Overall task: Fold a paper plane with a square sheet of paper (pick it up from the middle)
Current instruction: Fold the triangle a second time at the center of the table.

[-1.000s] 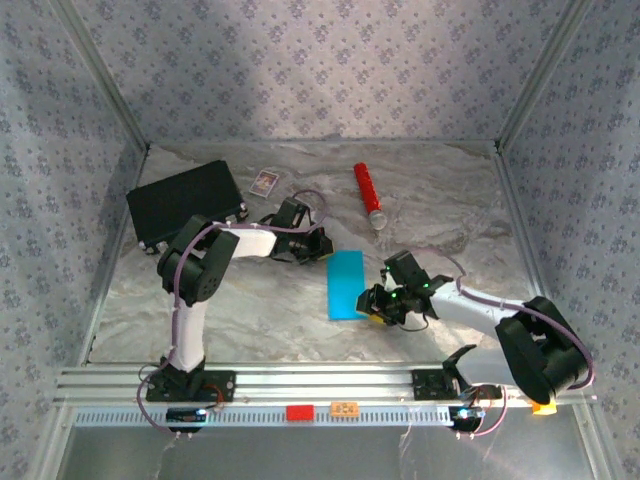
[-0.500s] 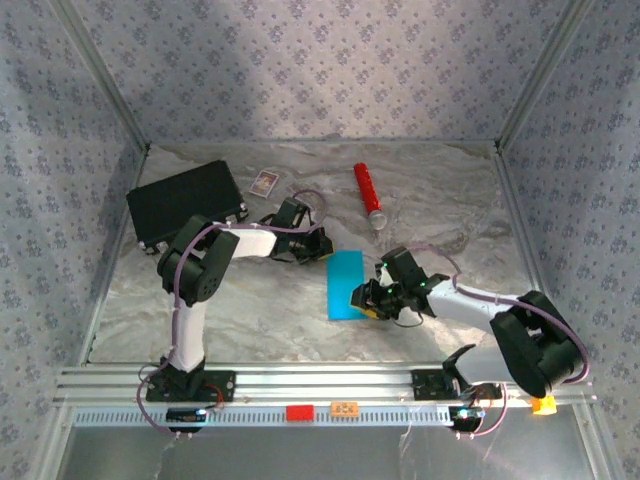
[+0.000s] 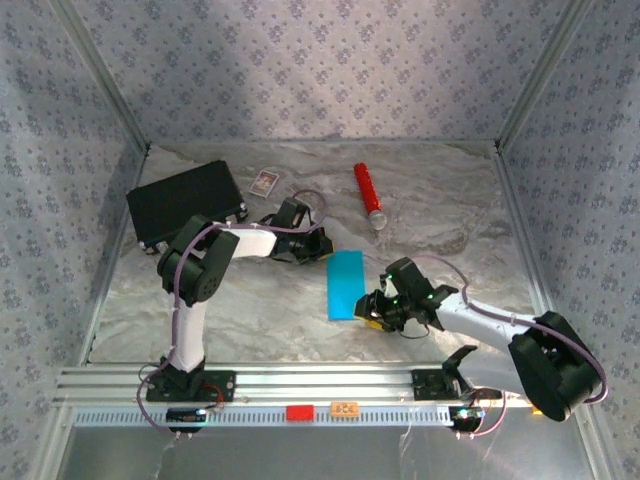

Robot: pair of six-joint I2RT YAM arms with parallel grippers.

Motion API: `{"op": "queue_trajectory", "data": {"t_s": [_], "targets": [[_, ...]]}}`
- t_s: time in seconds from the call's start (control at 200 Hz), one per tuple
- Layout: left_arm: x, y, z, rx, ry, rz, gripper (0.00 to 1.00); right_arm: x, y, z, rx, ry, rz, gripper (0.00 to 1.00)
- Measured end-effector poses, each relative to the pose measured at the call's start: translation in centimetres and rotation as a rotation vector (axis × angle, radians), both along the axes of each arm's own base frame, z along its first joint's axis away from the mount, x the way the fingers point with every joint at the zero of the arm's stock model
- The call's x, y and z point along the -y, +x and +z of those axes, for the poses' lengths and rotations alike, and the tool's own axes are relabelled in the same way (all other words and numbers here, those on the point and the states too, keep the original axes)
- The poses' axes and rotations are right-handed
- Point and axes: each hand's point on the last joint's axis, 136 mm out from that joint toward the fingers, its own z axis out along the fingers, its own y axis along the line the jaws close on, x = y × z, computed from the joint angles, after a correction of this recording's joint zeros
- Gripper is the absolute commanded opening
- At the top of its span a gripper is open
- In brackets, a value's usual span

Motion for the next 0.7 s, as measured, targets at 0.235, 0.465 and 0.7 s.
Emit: {"op": "queue_trajectory", "data": {"t_s": [0.235,0.465,0.7], "targets": [[0.0,0.0,0.0,-0.003,-0.001,0.002,0.0,-0.9,0.0,-0.1,-0.017,0.029,0.002,0.47],[0.0,0.0,0.0,-0.005,-0.001,0.004,0.0,-1.1,0.2,-0.5,-0.038,0.031,-0.015,0.48],[0.0,0.0,0.0,-0.005,-0.001,0.004,0.0,-1.1,0.5,-0.4,-0.036,0.032,-0.032,0.49]]}}
